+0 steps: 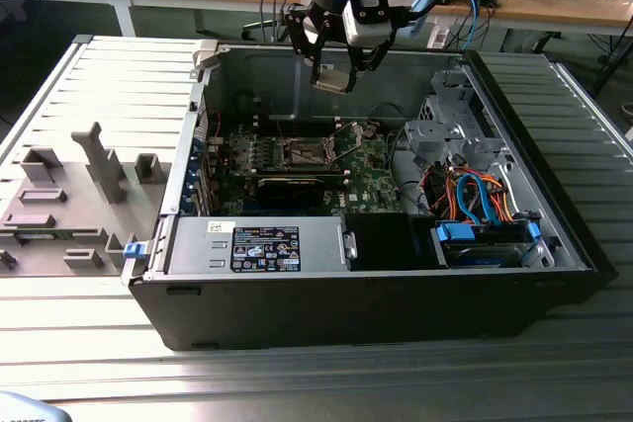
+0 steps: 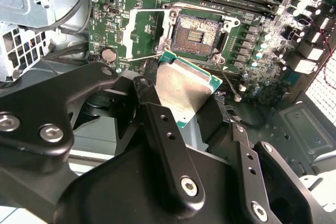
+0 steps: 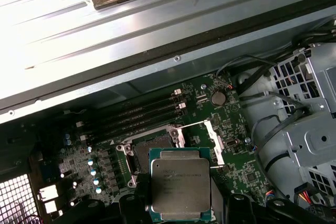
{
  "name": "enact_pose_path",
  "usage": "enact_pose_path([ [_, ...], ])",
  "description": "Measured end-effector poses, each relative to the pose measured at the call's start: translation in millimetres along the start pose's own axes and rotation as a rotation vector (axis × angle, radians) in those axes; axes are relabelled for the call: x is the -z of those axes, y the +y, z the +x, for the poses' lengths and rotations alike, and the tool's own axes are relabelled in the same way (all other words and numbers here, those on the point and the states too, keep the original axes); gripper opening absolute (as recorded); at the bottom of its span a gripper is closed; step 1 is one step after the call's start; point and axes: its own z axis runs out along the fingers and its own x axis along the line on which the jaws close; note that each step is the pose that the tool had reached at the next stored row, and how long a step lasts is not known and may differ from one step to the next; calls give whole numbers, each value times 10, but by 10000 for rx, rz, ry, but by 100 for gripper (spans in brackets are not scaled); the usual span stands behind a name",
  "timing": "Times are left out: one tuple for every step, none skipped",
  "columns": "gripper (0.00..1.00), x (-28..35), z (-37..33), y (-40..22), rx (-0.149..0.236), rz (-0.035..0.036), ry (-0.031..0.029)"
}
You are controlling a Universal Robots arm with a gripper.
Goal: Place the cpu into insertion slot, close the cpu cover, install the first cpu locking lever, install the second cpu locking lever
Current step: 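Place the cpu into insertion slot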
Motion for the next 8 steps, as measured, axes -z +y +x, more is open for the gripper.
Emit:
enact_pose_path([
  [55, 0, 0, 0, -7, -1, -1],
  [55, 0, 0, 0, -11, 0, -1],
  [55, 0, 0, 0, -13, -1, -1],
  [55, 0, 0, 0, -17, -1, -2],
  [55, 0, 0, 0, -20, -1, -2],
  [55, 0, 0, 0, -25, -1, -2],
  [55, 0, 0, 0, -31, -1, -3],
  [55, 0, 0, 0, -36, -1, -3],
])
